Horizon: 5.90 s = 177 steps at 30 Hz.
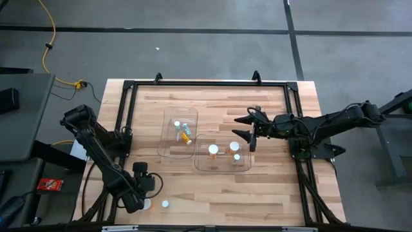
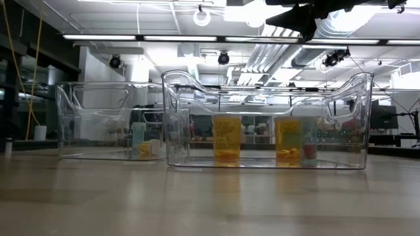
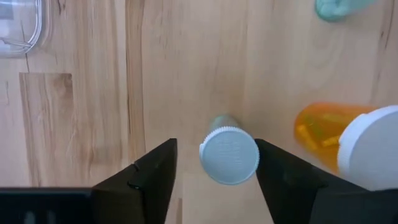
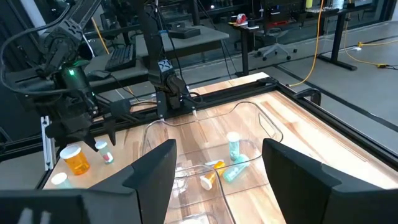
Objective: Pick and place medicine bottles into bin by pill shape (circle, oval)
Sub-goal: Put the blue capsule bottle into the right transparent bin, then put the blue tablet bottle into the left transparent bin
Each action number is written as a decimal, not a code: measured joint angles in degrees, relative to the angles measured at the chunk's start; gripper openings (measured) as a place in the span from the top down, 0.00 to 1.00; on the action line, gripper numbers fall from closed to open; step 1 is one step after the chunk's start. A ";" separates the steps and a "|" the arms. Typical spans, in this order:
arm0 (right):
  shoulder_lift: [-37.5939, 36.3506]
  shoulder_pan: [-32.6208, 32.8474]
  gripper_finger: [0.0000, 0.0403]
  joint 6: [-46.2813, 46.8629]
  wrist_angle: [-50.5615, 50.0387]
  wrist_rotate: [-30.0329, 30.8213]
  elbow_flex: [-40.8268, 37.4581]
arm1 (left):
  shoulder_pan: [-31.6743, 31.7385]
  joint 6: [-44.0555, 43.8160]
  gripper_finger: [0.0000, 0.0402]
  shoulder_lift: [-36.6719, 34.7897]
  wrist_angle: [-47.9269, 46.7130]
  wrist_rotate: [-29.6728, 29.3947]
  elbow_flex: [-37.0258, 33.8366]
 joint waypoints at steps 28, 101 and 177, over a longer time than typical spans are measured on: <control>0.04 0.00 0.42 1.70 -0.41 0.00 0.00 | 11.94 10.53 0.74 -25.86 0.28 -17.87 2.80; 0.00 0.04 0.42 -0.35 1.73 -2.14 0.00 | 44.70 56.59 0.72 22.53 15.52 6.27 29.53; 0.00 0.04 0.42 -0.07 1.75 -3.12 0.02 | 42.05 40.52 0.55 -33.31 74.22 -1.27 -21.50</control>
